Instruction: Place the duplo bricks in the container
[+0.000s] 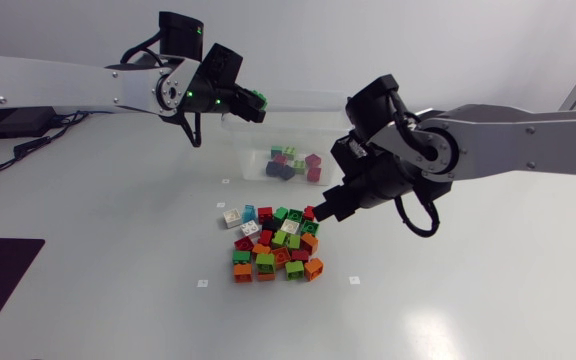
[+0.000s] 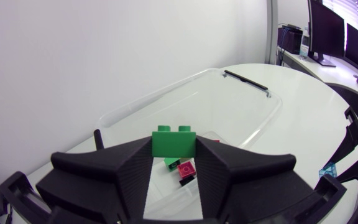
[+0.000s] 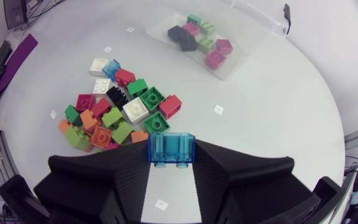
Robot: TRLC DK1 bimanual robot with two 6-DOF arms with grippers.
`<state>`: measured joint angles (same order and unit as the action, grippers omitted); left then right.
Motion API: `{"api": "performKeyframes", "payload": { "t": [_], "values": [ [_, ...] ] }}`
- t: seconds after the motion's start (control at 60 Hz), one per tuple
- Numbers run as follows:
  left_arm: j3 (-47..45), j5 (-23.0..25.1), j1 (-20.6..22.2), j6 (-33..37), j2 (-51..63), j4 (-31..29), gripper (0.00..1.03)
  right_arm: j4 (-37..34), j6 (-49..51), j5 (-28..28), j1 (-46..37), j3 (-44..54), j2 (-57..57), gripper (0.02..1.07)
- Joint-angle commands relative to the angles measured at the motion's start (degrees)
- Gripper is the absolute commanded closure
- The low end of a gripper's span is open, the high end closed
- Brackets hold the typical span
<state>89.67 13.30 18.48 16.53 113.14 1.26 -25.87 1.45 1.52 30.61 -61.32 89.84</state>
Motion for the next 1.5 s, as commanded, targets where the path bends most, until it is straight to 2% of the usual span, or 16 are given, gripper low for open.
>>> {"api": "performKeyframes", "payload": {
  "t": [0.0, 0.117, 0.133, 0.15, 0.2, 0.217, 0.233, 0.25, 0.267, 0.283, 0.317, 0.45, 0.6, 0.867, 1.2, 1.483],
  "values": [
    [3.2, -0.4, -0.4, -2.2, 2.6, 1.4, 0.79, -1.4, -1.6, -0.4, -0.7, -2.2, -1.1, 0.77],
    [6.8, -1.5, -0.6, -3.4, 5.0, 1.3, 0.76, -1.8, -1.6, -0.8, -1.3, -4.2, -1.0, 0.77],
    [7.8, -1.6, -0.6, -3.6, 5.8, 0.9, 0.71, -1.8, -1.6, -0.8, -1.4, -4.5, -0.9, 0.77],
    [7.9, -1.6, -0.6, -3.6, 5.8, 0.9, 0.70, -1.8, -1.6, -0.8, -1.6, -4.9, -0.8, 0.77],
    [8.8, -2.5, -0.6, -4.1, 6.5, 0.6, 0.51, -2.3, -1.6, -0.9, -2.0, -6.2, -0.5, 0.77],
    [9.0, -2.7, -0.6, -4.1, 6.7, 0.1, 0.37, -2.4, -1.6, -0.9, -2.0, -6.9, -0.3, 0.77],
    [9.0, -2.7, -0.6, -4.1, 6.7, 0.0, 0.34, -2.5, -1.6, -1.0, -2.1, -7.3, -0.2, 0.77],
    [9.2, -3.0, -0.5, -4.1, 6.8, -0.5, 0.21, -2.5, -1.6, -1.1, -2.3, -7.9, 0.0, 0.77],
    [9.2, -3.2, -0.5, -4.1, 6.7, -0.5, 0.20, -2.6, -1.6, -1.1, -2.4, -8.2, 0.1, 0.77],
    [9.2, -3.7, -0.5, -4.1, 6.7, -0.9, 0.10, -2.6, -1.6, -1.2, -2.6, -8.9, 0.3, 0.77],
    [9.2, -4.0, -0.6, -4.1, 6.6, -1.7, 0.05, -2.7, -1.7, -1.2, -2.7, -10.1, 0.7, 0.77],
    [6.5, -4.2, -2.1, -3.7, 3.1, -3.0, 0.05, -2.9, -2.1, -1.7, -3.5, -15.3, 2.6, 0.77],
    [-1.9, -4.2, -3.5, -1.9, -4.5, -3.3, 0.05, -2.1, -3.3, -2.7, -4.2, -20.4, 5.5, 0.77],
    [-16.5, -4.2, -5.5, 7.1, -15.3, -4.6, 0.05, 1.3, -4.4, -2.8, -5.1, -28.0, 12.5, 0.77],
    [-27.8, -0.5, -7.0, 17.4, -17.7, -8.5, 0.05, 3.5, -4.8, -2.7, -5.8, -36.9, 21.0, 0.77],
    [-30.3, -0.3, -4.9, 24.2, -15.0, -11.9, 0.05, 3.5, -4.4, -2.0, -7.1, -46.0, 28.6, 0.76]
  ]
}}
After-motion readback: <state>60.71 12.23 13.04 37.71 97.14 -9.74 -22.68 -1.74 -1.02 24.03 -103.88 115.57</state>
